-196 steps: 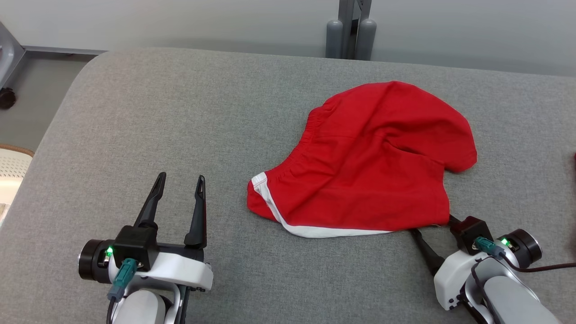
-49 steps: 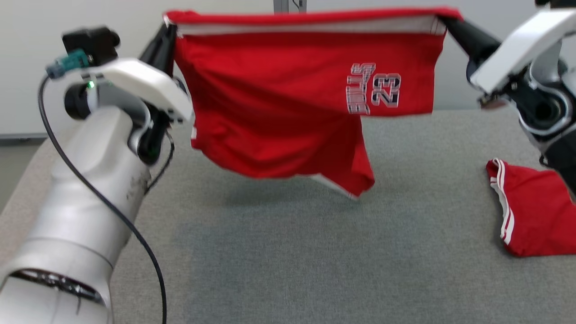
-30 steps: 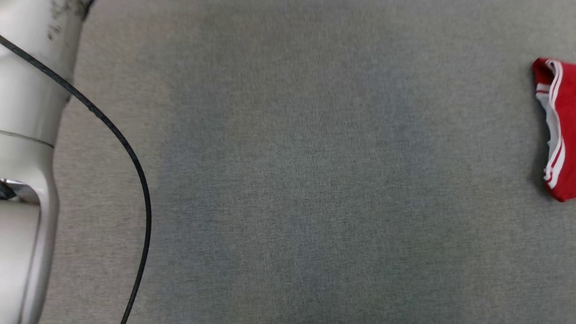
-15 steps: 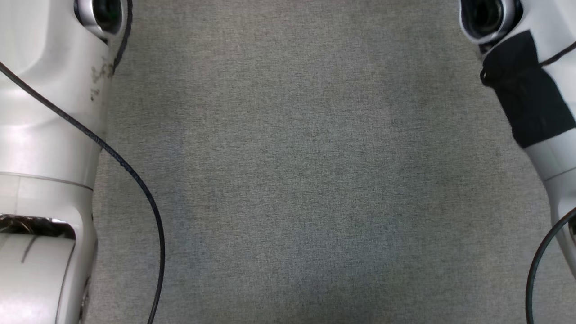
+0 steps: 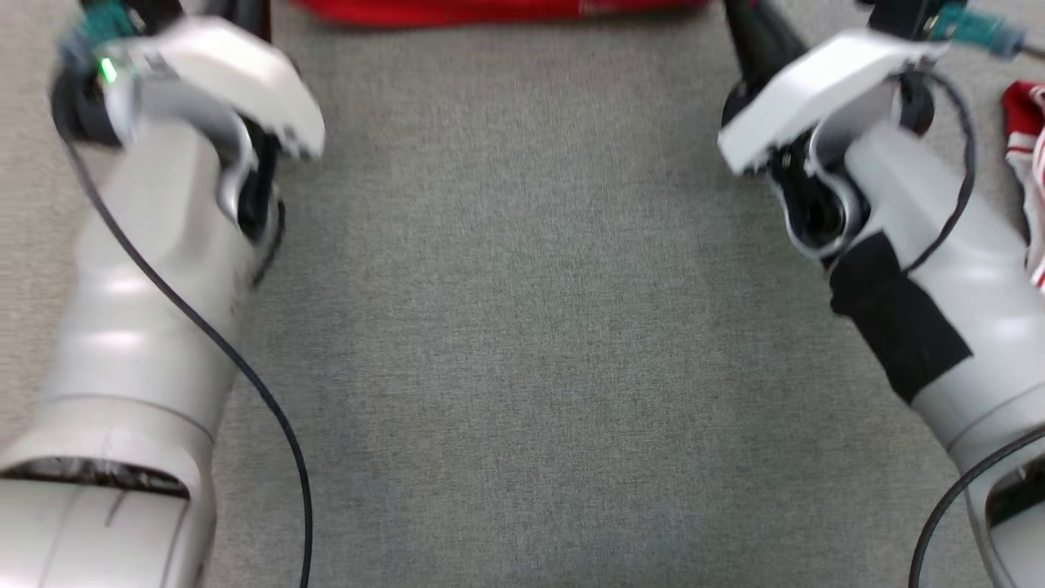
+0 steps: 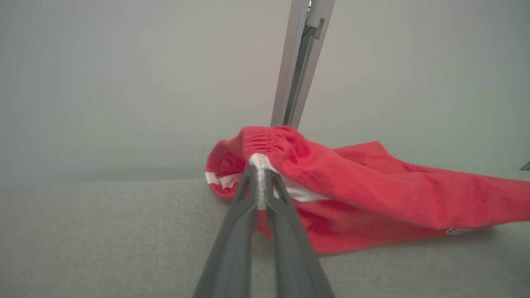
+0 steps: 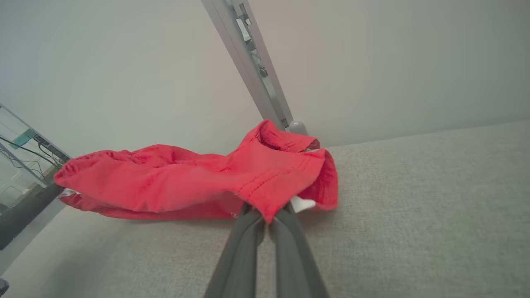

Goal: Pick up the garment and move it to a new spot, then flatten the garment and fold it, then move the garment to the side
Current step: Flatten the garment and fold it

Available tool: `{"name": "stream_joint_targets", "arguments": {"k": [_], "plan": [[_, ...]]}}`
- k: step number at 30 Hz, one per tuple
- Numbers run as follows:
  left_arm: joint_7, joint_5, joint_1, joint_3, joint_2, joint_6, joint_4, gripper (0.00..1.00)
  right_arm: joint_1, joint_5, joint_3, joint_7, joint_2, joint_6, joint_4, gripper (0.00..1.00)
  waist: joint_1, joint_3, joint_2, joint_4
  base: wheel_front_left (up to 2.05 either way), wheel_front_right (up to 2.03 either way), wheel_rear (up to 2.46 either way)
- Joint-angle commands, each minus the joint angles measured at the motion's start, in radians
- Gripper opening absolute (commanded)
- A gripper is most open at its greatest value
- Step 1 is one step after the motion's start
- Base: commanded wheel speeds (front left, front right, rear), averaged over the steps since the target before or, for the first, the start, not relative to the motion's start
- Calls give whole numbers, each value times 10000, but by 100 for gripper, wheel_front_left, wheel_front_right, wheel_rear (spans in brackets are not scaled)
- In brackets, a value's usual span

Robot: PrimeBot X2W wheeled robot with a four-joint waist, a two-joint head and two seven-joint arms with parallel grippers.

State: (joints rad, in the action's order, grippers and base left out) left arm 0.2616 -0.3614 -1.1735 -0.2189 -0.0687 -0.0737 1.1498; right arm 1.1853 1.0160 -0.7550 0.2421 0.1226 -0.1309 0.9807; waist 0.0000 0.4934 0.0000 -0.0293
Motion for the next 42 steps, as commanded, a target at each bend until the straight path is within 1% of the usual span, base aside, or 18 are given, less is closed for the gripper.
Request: {"name": "stream_joint_targets", "arguments": {"k": [1,6,12,13,18,30,35,42], "plan": [[30,179,221,-194,29,-114,260,0,-284,264,-187,-182,143,5,26,0,0,-447,0,89,0,0,0],[30,806,859,-1040,39,-224,1049,0,-1127,1112,-1013,-1020,430,5,76,0,0,-1158,0,215,0,0,0],[-69,1073,1692,-1496,73,-46,1316,0,-1976,1933,-1757,-1686,714,5,36,0,0,-1942,0,336,0,0,0],[-69,1073,1692,-1496,73,-46,1316,0,-1976,1933,-1757,-1686,714,5,36,0,0,-1942,0,336,0,0,0],[-319,1093,2523,-1730,94,-23,1376,0,-2594,2425,-2282,-2163,866,5,72,0,0,-2617,0,416,0,0,0],[-669,710,4382,-1997,128,-151,1405,0,-4040,3231,-3329,-2910,1347,5,-32,0,0,-4052,0,593,0,0,0],[-734,278,5123,-2172,129,-288,1357,0,-4730,3603,-3498,-2853,1499,5,-136,0,0,-4630,0,723,0,0,0],[-518,-506,6021,-2575,136,-446,1002,0,-5363,3906,-3791,-2661,1667,5,-561,0,0,-5134,0,839,0,0,0]]}}
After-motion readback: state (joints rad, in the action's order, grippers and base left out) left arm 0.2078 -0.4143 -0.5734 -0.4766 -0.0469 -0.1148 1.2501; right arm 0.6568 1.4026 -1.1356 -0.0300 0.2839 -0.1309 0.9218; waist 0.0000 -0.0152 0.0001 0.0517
